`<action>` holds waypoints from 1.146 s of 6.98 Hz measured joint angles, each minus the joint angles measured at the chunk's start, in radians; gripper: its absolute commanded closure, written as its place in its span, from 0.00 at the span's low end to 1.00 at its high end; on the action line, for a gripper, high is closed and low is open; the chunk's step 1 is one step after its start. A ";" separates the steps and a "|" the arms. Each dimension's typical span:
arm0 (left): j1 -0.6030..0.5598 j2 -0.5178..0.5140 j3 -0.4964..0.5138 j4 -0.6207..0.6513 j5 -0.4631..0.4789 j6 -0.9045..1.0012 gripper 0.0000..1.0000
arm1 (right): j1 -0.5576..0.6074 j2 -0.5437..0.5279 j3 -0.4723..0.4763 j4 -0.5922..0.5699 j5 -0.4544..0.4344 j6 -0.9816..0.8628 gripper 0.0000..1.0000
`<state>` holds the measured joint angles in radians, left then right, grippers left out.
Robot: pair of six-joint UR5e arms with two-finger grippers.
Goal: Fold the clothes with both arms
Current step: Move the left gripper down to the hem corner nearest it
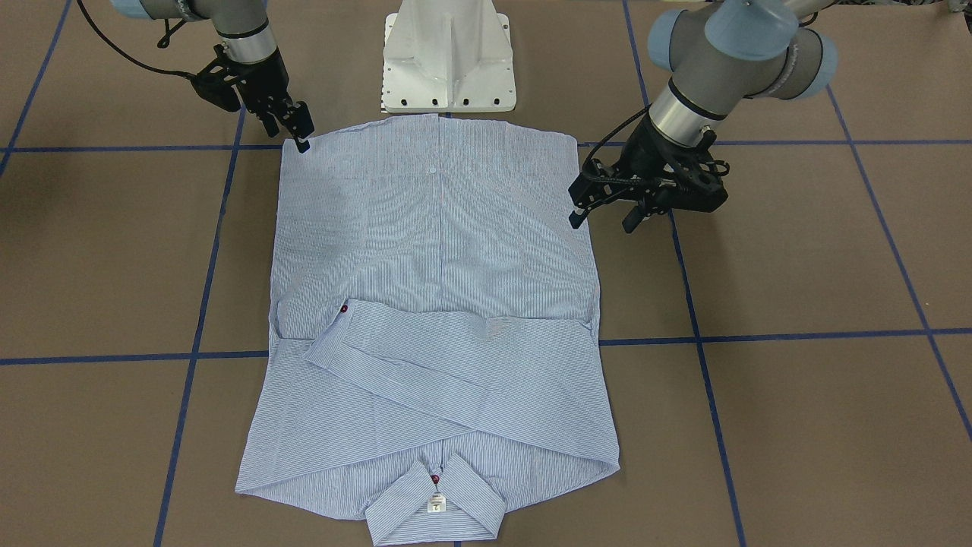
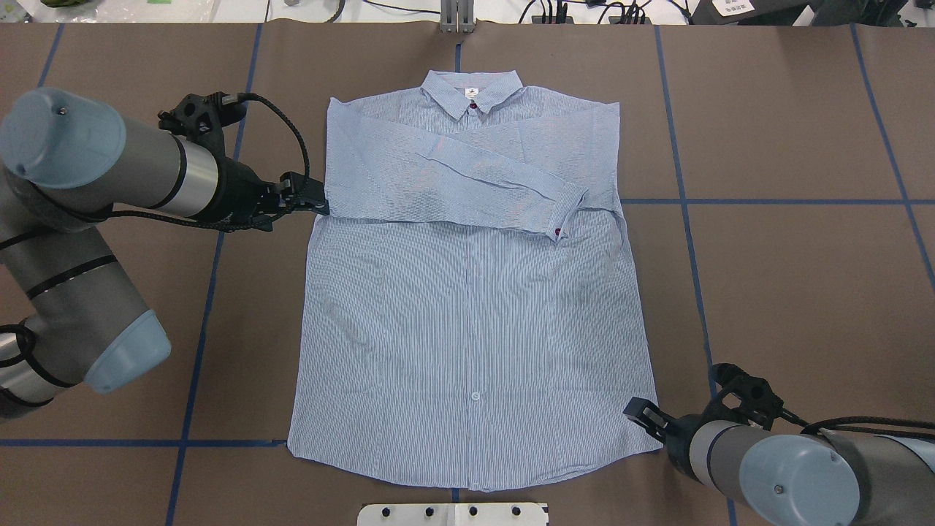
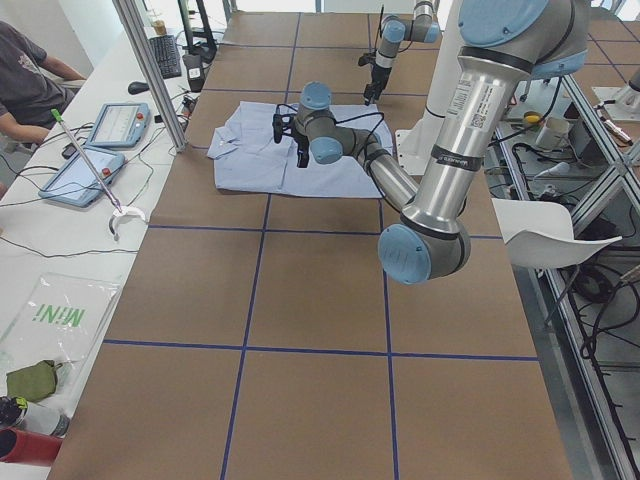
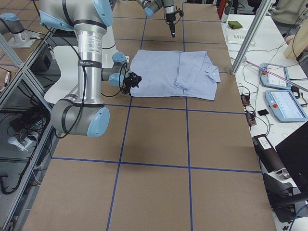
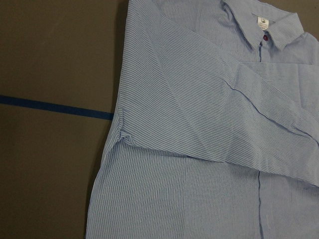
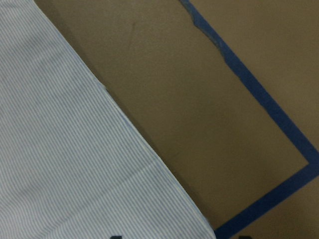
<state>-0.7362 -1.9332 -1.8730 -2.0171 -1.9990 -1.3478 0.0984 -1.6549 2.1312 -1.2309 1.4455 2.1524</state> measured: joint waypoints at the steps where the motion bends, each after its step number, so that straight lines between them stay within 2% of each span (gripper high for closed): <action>1: 0.000 0.000 0.000 0.000 0.001 -0.001 0.02 | -0.002 0.003 -0.010 0.000 0.000 0.001 0.21; 3: 0.001 0.000 0.000 0.000 0.003 -0.002 0.02 | -0.005 0.004 -0.014 0.001 0.005 0.003 0.28; 8: 0.001 -0.001 0.000 0.000 0.005 -0.004 0.02 | -0.023 0.004 -0.014 0.001 0.009 0.027 0.34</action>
<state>-0.7348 -1.9343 -1.8730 -2.0172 -1.9942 -1.3521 0.0752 -1.6508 2.1168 -1.2303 1.4542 2.1795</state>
